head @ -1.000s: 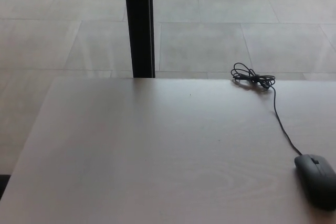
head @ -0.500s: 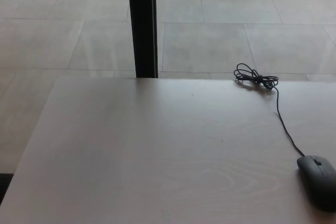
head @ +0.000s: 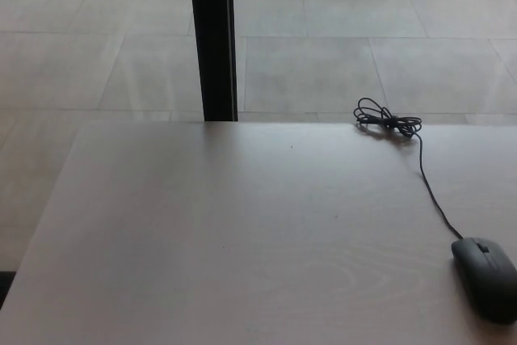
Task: The robot uses its right fingers to click on the left button of the black mouse placed on the table.
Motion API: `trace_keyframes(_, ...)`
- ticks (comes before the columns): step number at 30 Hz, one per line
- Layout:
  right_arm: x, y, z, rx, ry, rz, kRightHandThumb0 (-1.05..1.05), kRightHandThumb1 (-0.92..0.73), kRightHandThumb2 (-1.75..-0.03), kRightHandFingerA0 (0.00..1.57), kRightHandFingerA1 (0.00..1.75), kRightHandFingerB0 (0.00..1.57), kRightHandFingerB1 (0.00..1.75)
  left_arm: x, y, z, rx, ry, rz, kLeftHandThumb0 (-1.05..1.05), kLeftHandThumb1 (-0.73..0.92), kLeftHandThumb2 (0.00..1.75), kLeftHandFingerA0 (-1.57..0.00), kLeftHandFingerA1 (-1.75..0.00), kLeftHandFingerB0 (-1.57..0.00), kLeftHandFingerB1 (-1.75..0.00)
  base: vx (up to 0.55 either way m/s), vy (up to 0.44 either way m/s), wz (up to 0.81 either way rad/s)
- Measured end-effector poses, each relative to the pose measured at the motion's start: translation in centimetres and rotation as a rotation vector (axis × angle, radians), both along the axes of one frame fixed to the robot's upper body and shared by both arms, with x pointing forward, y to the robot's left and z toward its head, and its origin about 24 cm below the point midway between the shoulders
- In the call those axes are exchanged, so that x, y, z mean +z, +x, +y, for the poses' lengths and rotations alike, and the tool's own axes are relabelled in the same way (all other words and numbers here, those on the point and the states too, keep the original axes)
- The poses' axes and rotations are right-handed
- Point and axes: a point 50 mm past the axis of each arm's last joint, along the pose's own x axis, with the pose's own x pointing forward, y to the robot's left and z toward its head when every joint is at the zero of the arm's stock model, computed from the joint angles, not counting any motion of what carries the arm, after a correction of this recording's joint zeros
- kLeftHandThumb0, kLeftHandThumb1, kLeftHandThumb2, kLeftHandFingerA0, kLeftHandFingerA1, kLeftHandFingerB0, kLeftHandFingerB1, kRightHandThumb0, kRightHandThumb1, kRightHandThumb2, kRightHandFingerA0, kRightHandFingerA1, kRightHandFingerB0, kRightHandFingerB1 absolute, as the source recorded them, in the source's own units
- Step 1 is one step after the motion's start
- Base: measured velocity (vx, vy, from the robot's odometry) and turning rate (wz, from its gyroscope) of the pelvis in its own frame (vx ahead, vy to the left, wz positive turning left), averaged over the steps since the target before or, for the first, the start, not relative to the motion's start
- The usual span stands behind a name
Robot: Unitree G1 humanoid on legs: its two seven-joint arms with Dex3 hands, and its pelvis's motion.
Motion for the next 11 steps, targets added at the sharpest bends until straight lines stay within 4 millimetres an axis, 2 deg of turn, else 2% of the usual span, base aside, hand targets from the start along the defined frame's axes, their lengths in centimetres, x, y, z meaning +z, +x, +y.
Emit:
trace_keyframes(1,-0.4,-0.1,0.2,-0.005,0.024,0.000,-0.66,-0.82,-0.64,0.83,0.61,0.46,0.41,0.0,0.0,0.0,0.001,0.000,0.000,-0.80,0.83,0.65,-0.73,-0.56,-0.60,-0.49,0.00,0.000,0.00)
trace_keyframes(2,-0.7,-0.2,0.4,-0.008,0.046,0.002,-0.68,-0.66,-0.99,0.68,0.63,0.39,0.53,0.0,0.0,0.0,0.001,0.000,0.000,-0.79,0.83,0.65,-0.75,-0.55,-0.61,-0.48,0.00,0.000,0.00)
trace_keyframes(4,-1.4,-0.2,0.8,-0.009,0.091,0.015,-0.68,-0.66,-0.99,0.68,0.63,0.39,0.53,0.0,-0.1,0.0,0.001,-0.001,0.001,-0.79,0.83,0.65,-0.75,-0.55,-0.61,-0.48,0.00,0.000,0.00)
trace_keyframes(5,-1.6,-0.2,0.9,-0.007,0.103,0.019,-0.66,-0.82,-0.65,0.62,0.46,0.41,0.38,0.0,-0.1,0.0,0.001,-0.001,0.002,-0.81,0.82,0.65,-0.80,-0.54,-0.64,-0.47,0.00,0.000,0.00)
trace_keyframes(6,-1.7,-0.2,1.0,-0.006,0.116,0.019,-0.66,-0.82,-0.65,0.62,0.46,0.41,0.38,0.0,-0.2,0.0,0.002,-0.001,0.004,-0.81,0.82,0.65,-0.80,-0.54,-0.64,-0.47,0.00,0.000,0.00)
trace_keyframes(7,-1.8,-0.1,1.0,-0.006,0.126,0.019,-0.67,-0.85,-0.65,0.58,0.48,0.34,0.36,0.0,-0.2,0.0,0.002,-0.001,0.005,-0.80,0.83,0.65,-0.73,-0.56,-0.60,-0.48,0.00,0.000,0.00)
trace_keyframes(8,-1.9,0.0,1.1,-0.002,0.135,0.020,-0.68,-0.68,-1.00,0.53,0.60,0.29,0.49,0.0,-0.2,0.0,0.002,-0.001,0.006,-0.81,0.83,0.65,-0.74,-0.55,-0.60,-0.48,0.00,0.000,0.00)
trace_keyframes(9,-1.9,0.0,1.2,0.003,0.143,0.020,-0.67,-0.85,-0.65,0.58,0.48,0.37,0.37,-0.1,-0.3,0.0,0.002,-0.001,0.007,-0.79,0.83,0.65,-0.76,-0.56,-0.61,-0.48,0.00,0.000,0.00)
trace_keyframes(11,-2.1,0.1,1.3,0.011,0.159,0.022,-0.66,-0.84,-0.65,0.62,0.48,0.37,0.37,-0.1,-0.3,0.0,0.000,-0.003,0.006,-0.81,0.82,0.65,-0.77,-0.58,-0.61,-0.49,0.00,0.000,0.00)
